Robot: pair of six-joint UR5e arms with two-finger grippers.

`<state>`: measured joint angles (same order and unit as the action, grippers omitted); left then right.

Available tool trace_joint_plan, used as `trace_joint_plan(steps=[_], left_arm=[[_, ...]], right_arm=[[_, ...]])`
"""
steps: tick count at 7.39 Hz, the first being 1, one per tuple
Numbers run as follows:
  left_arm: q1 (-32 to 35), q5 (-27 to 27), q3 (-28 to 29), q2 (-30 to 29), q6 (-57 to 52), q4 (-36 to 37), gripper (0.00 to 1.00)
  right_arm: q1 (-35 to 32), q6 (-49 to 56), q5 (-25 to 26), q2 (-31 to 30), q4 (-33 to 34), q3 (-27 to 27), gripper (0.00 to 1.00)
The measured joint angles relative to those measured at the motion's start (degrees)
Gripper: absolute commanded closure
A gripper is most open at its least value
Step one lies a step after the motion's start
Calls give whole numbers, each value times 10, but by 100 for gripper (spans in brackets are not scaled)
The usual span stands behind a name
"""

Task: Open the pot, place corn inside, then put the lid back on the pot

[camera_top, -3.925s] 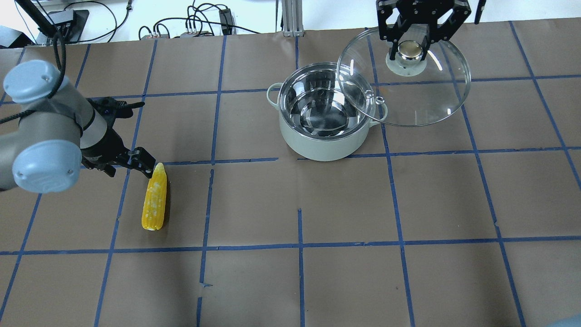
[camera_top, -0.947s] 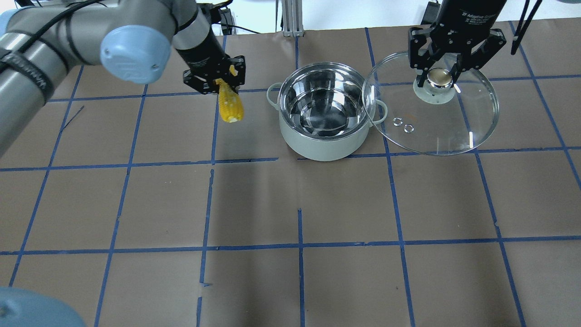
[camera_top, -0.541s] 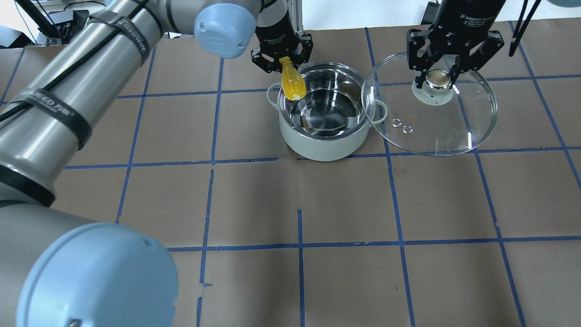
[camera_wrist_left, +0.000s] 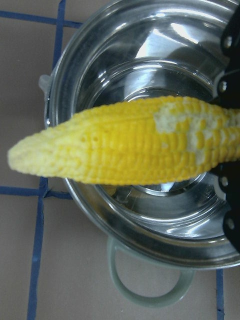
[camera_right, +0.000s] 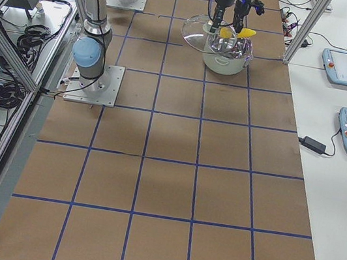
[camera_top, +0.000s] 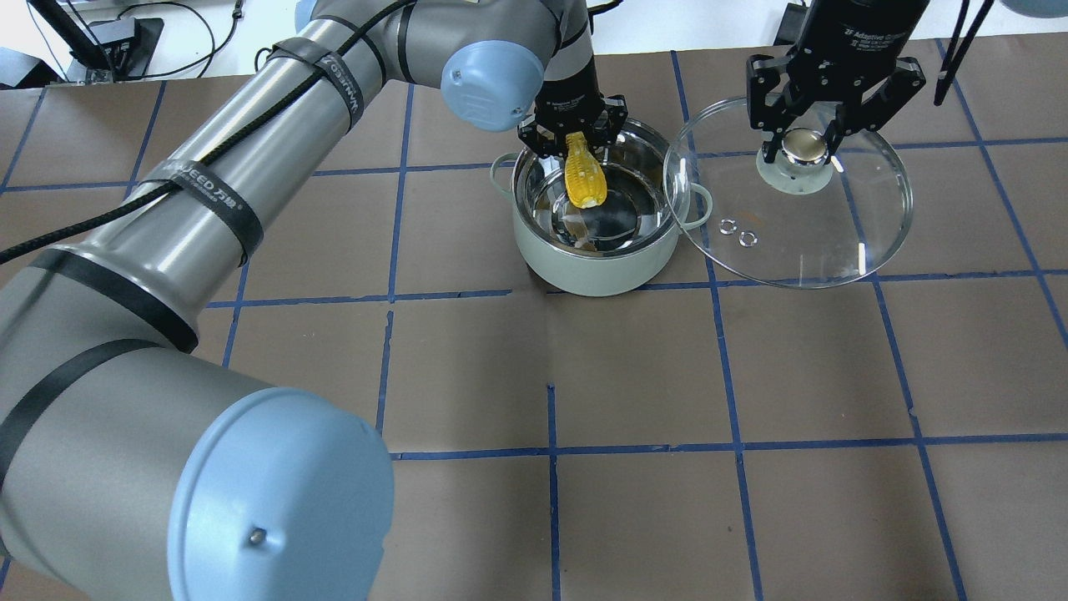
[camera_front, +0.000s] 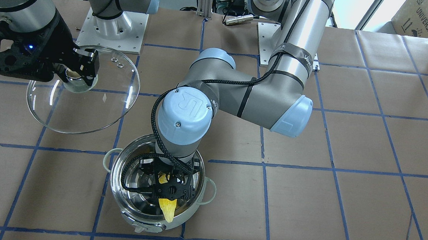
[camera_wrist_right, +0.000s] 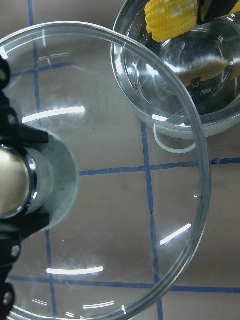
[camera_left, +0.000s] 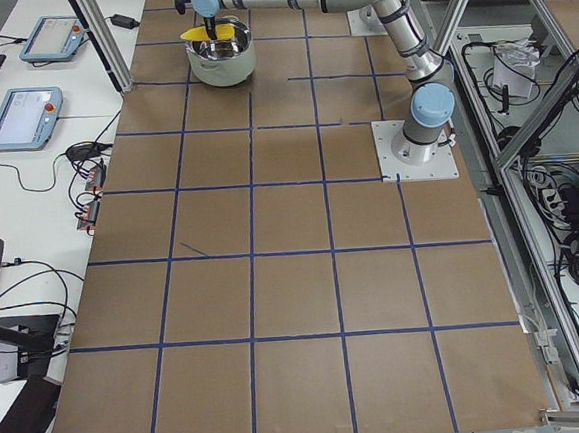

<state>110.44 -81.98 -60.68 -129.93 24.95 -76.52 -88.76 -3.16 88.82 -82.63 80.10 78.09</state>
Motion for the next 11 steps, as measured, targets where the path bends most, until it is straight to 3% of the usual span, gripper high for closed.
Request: trace_joint_plan(steps=[2,3,4,5,11], left_arm=[[2,0,0,-10,0,1,89],[3,0,1,-15,0,2,78],[4,0,2,-19,0,3,7],[4,0,2,-23,-1,3,0],[6,-11,7,-12,-5,-7,0]], right_arm=[[1,1,2,-19,22,34,62],[2,1,3,-26,29,45,62],[2,1,3,-28,33,50,61],[2,1,3,-29,34,52,61],[2,1,2,-28,36,48,60]])
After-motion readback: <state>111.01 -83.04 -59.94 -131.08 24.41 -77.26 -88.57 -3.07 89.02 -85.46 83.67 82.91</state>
